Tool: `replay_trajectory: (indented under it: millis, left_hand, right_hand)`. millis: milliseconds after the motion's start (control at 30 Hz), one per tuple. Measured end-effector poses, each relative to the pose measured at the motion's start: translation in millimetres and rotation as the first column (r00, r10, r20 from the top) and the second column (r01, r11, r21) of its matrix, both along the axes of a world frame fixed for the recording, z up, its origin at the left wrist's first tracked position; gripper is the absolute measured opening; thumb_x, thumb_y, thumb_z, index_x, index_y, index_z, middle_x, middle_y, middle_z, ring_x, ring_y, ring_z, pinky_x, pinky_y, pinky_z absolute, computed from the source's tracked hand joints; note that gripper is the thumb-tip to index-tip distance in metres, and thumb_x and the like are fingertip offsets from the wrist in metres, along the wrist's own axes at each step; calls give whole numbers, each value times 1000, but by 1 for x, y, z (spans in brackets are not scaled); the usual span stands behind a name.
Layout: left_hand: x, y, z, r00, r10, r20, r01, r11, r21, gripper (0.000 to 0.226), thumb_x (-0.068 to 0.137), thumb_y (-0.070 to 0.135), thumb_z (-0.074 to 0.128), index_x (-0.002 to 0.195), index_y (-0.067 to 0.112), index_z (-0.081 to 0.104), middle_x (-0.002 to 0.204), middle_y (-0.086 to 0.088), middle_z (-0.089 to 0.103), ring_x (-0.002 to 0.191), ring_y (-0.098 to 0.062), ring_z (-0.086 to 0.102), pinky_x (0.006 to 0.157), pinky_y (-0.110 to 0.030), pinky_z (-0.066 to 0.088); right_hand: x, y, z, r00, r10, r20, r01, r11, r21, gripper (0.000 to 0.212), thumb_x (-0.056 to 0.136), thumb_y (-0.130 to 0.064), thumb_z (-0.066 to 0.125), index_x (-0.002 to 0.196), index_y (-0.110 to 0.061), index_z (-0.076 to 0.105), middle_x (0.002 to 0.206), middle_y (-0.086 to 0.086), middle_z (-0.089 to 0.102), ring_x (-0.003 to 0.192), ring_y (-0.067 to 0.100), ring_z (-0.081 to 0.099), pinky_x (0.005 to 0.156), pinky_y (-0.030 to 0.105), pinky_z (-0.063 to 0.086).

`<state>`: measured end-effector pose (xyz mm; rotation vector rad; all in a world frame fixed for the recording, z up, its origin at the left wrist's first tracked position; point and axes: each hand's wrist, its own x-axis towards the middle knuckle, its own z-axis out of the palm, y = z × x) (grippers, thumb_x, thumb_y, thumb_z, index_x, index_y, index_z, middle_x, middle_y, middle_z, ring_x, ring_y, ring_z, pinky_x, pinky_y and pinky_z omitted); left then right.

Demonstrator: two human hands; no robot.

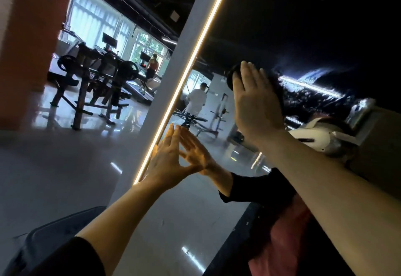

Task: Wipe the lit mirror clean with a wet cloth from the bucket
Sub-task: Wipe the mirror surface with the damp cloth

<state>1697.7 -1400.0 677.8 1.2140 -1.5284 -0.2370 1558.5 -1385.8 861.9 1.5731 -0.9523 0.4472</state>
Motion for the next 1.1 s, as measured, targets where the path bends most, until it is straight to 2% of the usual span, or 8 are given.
replay_trajectory:
  millis: [100,233,300,433,633,767,900,1100]
  left_hand:
    - [-6,-5,-6,1000,-22,4,22,999,46,130,68,61,76,154,26,-15,160,11,-23,150,-15,-5,122,-43,9]
    - [-3,-1,-7,1000,7,-21,-7,1000,4,123,70,56,78,156,25,-4,163,9,-9,147,-12,12,119,-40,17]
    - [1,-2,-13,1000,13,-28,-14,1000,-7,122,70,57,78,156,24,-3,164,7,-7,145,-8,10,118,-37,18]
    - [3,-8,-27,999,0,-40,1,1000,28,126,68,62,76,156,24,-7,162,10,-13,149,-14,4,117,-32,17]
    - [-1,-5,-32,996,52,-71,-51,999,8,122,69,60,76,157,22,0,163,9,-4,150,-12,6,113,-23,12]
    - [-4,3,-38,998,56,-22,-54,995,84,120,73,63,73,155,24,-5,159,13,-14,151,-14,3,122,-44,18]
    - [-2,4,-35,999,45,16,-47,988,145,119,74,62,72,155,23,-6,162,9,-11,151,-16,2,120,-50,20]
    - [-6,15,-24,993,113,-40,-106,983,147,109,76,50,77,156,16,11,164,-2,10,150,-21,13,122,-41,19]
  right_hand:
    - [8,-2,-22,992,26,-121,-13,994,105,59,86,-12,35,142,6,43,150,27,39,140,38,37,117,44,29]
    - [14,6,-63,927,55,-370,51,961,272,55,81,-18,41,131,-2,60,137,18,57,122,27,58,97,30,48]
    - [19,0,-51,948,81,-309,-17,979,204,44,78,-12,55,119,-4,67,128,16,64,112,26,64,93,29,51]
    - [33,-19,-5,999,11,-35,-9,999,52,52,90,-5,56,140,5,47,149,26,41,140,39,39,117,43,26]
    - [49,-24,-79,931,89,-355,28,950,312,48,99,-18,38,142,1,44,152,22,38,141,33,37,113,37,38]
    - [59,-25,-56,960,58,-275,-12,986,166,46,93,-18,48,136,-2,50,137,16,55,122,27,55,103,32,44]
    - [64,-39,-10,999,20,-49,-17,998,61,58,90,-12,44,145,5,39,153,26,33,142,38,31,119,43,24]
    - [56,-22,-82,873,178,-455,25,914,405,39,101,-17,39,135,-1,46,140,17,50,124,29,53,99,37,47]
